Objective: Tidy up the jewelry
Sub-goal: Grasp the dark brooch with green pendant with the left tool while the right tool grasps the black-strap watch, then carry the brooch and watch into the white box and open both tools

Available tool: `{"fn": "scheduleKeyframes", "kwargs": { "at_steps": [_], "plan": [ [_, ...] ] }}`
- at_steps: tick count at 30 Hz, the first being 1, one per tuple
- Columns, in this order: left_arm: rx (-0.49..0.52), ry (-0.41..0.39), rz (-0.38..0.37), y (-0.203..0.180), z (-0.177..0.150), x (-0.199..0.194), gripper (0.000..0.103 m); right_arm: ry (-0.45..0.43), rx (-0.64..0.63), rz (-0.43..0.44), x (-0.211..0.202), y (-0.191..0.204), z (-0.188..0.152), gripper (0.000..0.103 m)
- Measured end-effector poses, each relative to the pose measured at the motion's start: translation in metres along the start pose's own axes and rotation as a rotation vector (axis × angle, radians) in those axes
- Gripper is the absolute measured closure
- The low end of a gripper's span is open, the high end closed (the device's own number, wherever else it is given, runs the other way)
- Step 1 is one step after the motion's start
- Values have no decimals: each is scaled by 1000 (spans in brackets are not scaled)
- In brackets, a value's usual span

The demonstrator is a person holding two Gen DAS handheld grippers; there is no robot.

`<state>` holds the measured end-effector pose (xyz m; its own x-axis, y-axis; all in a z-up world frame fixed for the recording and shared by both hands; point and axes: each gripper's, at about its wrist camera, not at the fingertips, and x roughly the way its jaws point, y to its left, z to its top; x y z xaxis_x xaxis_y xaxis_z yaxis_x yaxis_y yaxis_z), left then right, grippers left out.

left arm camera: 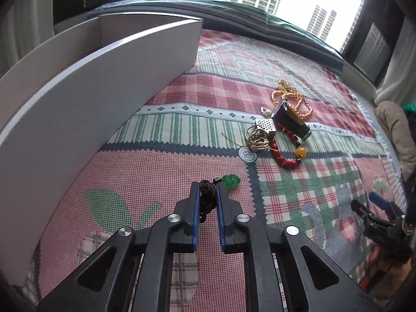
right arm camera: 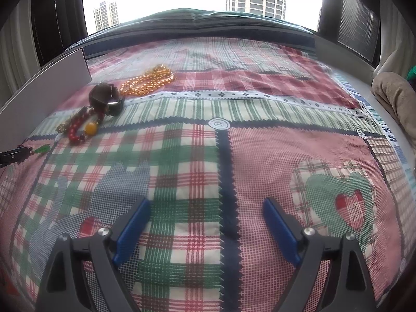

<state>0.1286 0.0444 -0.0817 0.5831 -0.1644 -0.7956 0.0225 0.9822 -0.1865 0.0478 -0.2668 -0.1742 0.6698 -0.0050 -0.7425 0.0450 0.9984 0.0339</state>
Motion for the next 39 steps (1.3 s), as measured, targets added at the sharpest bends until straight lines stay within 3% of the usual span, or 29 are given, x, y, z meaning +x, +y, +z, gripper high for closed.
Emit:
{"fn": "scheduleKeyframes", "kwargs": {
  "at_steps": [5, 8, 11, 13, 14, 17, 20, 22, 24, 26, 31, 36, 39],
  "plan": [
    [-45, -18, -24, 19, -12, -25, 93, 11, -6, 0, 0, 0, 1, 12],
    [-63, -8, -30, 28, -24, -30, 93, 108, -23, 17, 2, 1, 11, 12],
    [-70, -5, -35, 30, -34, -30, 93, 154, 3, 154, -1, 7, 37, 14],
    [-82, -1, -48, 29, -37, -28, 93, 162, 97, 262, 2, 9, 63, 14],
    [-89, -1, -55, 30, -39, -29, 93, 180, 157, 309, 8, 10, 77, 19],
    [-81, -9, -55, 28, -43, -33, 93, 249, 251, 375, 44, 24, 118, 56],
    [-67, -22, -44, 28, -46, -40, 93, 295, 243, 353, 81, 50, 147, 61],
    [-65, -27, -37, 31, -47, -43, 93, 313, 168, 331, 97, 72, 158, 67],
    [-70, -24, -41, 34, -46, -44, 93, 344, 89, 295, 109, 92, 159, 83],
    [-72, -26, -50, 36, -44, -49, 93, 316, 2, 243, 107, 103, 160, 90],
    [-60, -71, -91, 37, -30, -77, 93, 229, 5, 282, 66, 91, 165, 93],
    [-88, -136, -171, 45, -2, -124, 93, 162, 6, 355, 19, 79, 177, 93],
    [-101, -206, -165, 59, 17, -162, 93, 123, -10, 437, -10, 94, 187, 93]
  ]
}}
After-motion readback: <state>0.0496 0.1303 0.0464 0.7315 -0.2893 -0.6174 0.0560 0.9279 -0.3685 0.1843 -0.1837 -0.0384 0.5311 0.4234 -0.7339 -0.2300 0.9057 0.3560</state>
